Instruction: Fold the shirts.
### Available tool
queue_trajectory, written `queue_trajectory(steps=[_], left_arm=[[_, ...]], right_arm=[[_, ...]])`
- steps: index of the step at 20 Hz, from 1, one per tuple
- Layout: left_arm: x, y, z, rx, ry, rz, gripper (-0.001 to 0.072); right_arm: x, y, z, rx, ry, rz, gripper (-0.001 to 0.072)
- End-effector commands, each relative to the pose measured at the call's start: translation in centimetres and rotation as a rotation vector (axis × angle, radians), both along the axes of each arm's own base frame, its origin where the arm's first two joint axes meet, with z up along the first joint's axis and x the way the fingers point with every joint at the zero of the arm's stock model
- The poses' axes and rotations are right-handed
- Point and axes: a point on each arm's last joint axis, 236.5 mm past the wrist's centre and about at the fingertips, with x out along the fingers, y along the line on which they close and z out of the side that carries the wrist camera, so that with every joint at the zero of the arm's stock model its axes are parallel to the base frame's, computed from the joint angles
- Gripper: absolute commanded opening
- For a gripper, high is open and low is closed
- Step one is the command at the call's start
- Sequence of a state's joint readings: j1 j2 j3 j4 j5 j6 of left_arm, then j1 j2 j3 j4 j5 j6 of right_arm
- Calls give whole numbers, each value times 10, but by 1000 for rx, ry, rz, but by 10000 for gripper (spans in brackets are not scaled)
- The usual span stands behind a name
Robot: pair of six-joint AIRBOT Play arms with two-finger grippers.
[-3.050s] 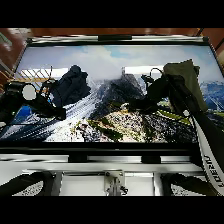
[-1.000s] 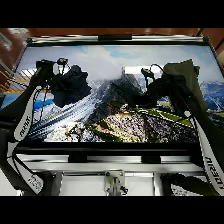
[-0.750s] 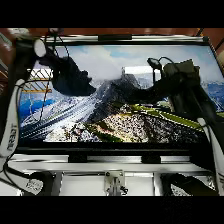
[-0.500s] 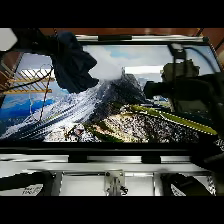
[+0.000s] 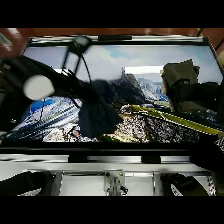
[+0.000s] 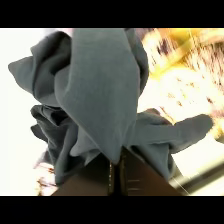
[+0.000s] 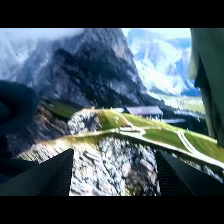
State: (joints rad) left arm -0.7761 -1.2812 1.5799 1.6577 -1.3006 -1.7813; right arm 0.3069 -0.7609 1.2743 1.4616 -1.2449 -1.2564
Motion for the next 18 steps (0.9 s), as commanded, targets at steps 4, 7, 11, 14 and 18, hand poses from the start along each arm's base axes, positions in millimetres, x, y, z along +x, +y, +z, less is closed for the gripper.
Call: queue_trajectory(steps=[4,7,11,14,18], left_arm=[[-37,-17,-59,-1,169,0,714],[-24,52,-38,119,205,68,713],[-53,107,-63,107,360,184,713],[-106,102,-122,9,509,222,714],[-162,82,-188,-75,646,230,714]], right_arm=[[7,23,-52,-23,196,81,676],[15,62,-92,27,330,213,676],[23,102,-153,83,520,341,676],[26,125,-194,145,638,394,676],[33,158,-223,278,714,416,676]])
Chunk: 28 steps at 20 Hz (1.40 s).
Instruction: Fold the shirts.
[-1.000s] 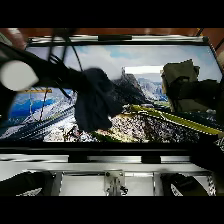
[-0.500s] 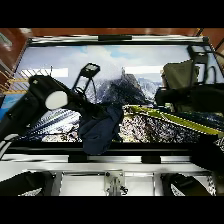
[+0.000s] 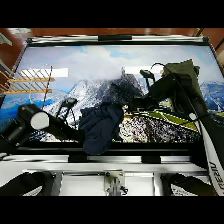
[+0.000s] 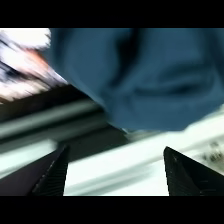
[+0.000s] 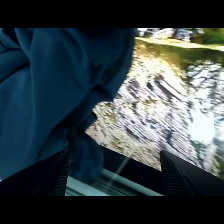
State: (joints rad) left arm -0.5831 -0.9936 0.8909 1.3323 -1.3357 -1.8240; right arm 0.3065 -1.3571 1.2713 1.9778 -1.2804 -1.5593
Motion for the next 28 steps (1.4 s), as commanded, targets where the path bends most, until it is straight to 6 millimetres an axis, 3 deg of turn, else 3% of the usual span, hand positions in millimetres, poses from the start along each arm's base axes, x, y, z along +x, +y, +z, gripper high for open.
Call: queue_trajectory(steps=[1,7,10,11,12,14,15,16,17,18,19,21,23,24,26,28], left_arm=[[-40,-14,-52,-75,82,59,714],[-31,-35,-88,-86,44,70,713],[-36,-37,-105,-62,82,30,708],[-37,-37,-109,-58,94,25,632],[-38,-38,-110,-60,96,8,480],[-35,-40,-110,-72,81,-9,276],[-35,-42,-109,-78,73,-25,125],[-33,-43,-108,-83,61,-47,27],[-31,-44,-103,-91,44,-74,29],[-25,-47,-95,-101,19,-97,28],[-14,-47,-83,-101,-23,-114,28],[23,-30,-40,-36,-177,-174,28],[68,4,29,70,-372,-182,28],[89,20,73,97,-480,-154,28],[119,38,185,35,-745,-71,28],[125,45,305,-99,-1017,21,28]], right_arm=[[3,36,-21,138,90,3,676],[-16,73,-45,153,127,124,694],[-12,90,-54,180,120,108,694],[-12,96,-55,198,127,101,694],[-12,100,-60,198,132,102,694],[-16,106,-72,184,149,106,691],[-17,108,-79,174,162,99,688],[-17,110,-83,170,166,93,591],[-15,110,-83,171,153,95,305],[-12,110,-79,174,133,98,84],[-6,108,-69,178,91,118,70],[16,95,-36,153,-34,138,69],[42,77,25,132,-222,145,69],[54,69,68,135,-342,151,70],[62,57,168,171,-586,133,70],[52,49,277,262,-852,90,70]])
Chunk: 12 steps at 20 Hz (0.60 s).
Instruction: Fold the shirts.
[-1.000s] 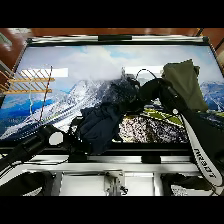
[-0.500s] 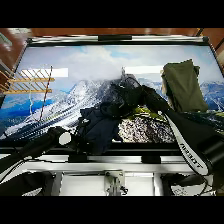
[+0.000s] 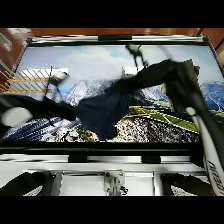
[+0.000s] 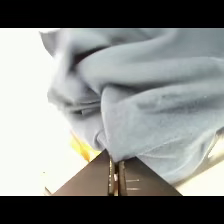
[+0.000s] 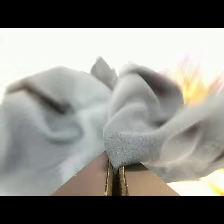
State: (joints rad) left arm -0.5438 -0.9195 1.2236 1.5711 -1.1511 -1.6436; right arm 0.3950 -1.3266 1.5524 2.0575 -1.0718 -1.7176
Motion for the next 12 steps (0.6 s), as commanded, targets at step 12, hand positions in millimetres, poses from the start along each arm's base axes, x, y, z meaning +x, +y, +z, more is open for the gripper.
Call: queue_trajectory(steps=[12], left_arm=[[-26,35,231,-198,-447,14,28]], right_arm=[[-137,-66,209,138,-323,-41,69]])
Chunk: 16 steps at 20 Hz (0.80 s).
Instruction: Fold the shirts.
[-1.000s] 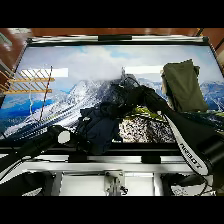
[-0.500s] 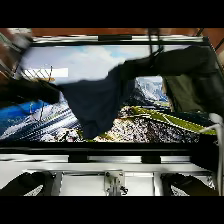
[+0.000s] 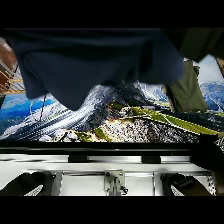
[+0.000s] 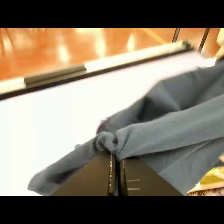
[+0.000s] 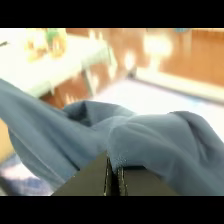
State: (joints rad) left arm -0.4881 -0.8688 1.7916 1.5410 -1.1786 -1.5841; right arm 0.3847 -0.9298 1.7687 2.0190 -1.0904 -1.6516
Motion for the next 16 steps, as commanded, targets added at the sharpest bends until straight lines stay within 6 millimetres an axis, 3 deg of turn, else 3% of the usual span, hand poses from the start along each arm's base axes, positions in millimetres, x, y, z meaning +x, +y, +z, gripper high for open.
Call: queue_trajectory(steps=[1,5,8,10,13,16], left_arm=[[13,3,-44,94,117,27,28],[62,20,-124,297,245,150,28],[99,5,-190,380,354,146,28],[129,-8,-233,418,408,137,28],[171,-29,-294,410,474,152,28],[180,-38,-364,376,652,209,29]], right_arm=[[-21,-5,-77,-151,325,24,70],[-18,-13,-204,-383,728,26,70],[36,-28,-276,-461,764,-120,70],[86,-27,-307,-465,702,-197,70],[154,-5,-336,-382,600,-249,70],[191,6,-370,-316,600,-301,70]])
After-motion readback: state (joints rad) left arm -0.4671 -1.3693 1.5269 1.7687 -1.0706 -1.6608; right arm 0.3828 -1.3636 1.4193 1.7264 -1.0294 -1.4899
